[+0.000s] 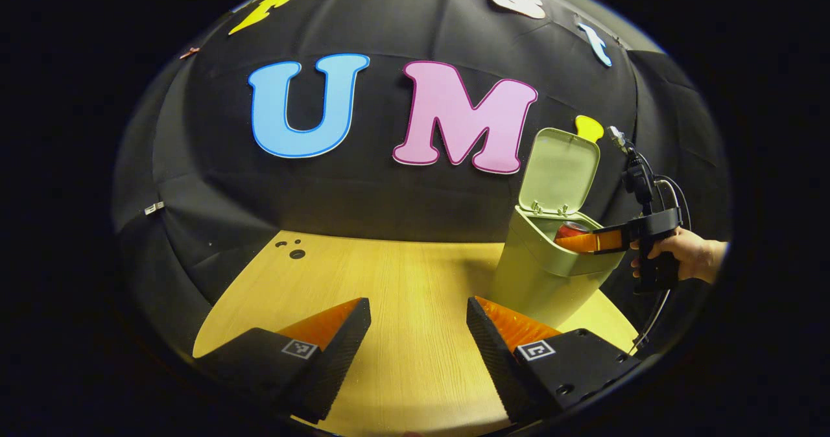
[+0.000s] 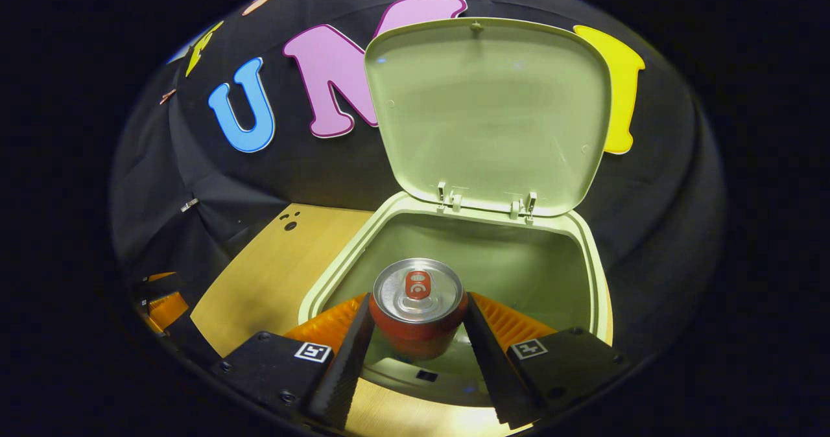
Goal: Press the lid of the desktop garbage bin to open it, pick up the crumpled paper on the desktop and throw it into the bin, then pick up the pop can on the desktop and drop it into the bin, and finally close the garbage bin lid.
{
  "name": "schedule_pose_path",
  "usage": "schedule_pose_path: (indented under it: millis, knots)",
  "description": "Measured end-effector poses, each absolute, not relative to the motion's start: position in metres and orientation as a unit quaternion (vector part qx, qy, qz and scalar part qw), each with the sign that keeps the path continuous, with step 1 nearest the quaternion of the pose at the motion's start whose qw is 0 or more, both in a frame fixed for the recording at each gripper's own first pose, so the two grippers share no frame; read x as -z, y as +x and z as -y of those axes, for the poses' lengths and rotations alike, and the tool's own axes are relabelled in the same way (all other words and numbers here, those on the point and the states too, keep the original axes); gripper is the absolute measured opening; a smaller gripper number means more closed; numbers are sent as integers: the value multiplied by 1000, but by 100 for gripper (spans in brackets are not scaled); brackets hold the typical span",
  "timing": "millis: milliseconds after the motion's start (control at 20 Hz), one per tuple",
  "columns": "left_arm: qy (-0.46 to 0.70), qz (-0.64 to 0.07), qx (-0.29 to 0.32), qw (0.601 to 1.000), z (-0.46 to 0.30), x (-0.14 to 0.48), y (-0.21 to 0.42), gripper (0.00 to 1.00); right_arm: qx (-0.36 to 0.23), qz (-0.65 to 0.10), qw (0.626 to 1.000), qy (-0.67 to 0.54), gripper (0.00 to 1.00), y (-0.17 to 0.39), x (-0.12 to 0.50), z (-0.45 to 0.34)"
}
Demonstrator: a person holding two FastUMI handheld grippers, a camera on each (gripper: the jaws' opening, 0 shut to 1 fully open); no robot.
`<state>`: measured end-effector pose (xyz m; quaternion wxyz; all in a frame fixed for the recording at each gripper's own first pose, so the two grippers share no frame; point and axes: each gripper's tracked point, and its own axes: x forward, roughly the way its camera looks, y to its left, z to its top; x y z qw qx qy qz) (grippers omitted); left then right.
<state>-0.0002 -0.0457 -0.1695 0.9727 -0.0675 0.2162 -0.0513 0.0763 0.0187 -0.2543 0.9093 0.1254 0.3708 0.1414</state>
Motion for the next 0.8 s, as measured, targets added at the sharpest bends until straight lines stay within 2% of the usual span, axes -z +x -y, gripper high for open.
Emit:
schedule_pose_path:
  millis: [550, 650, 700, 800]
  knots:
    - [-68, -217, 51, 972, 42, 169, -2, 96, -144, -356, 916, 115, 86, 77, 245, -18]
    - [-67, -217, 52, 972, 42, 169, -3, 96, -139, -341, 923, 112, 87, 78, 237, -15]
    - [-68, -217, 53, 972, 42, 169, -3, 99, -133, -324, 930, 114, 87, 80, 227, -12]
    - [-69, -218, 53, 972, 41, 170, -3, 96, -117, -289, 942, 120, 87, 85, 204, -2]
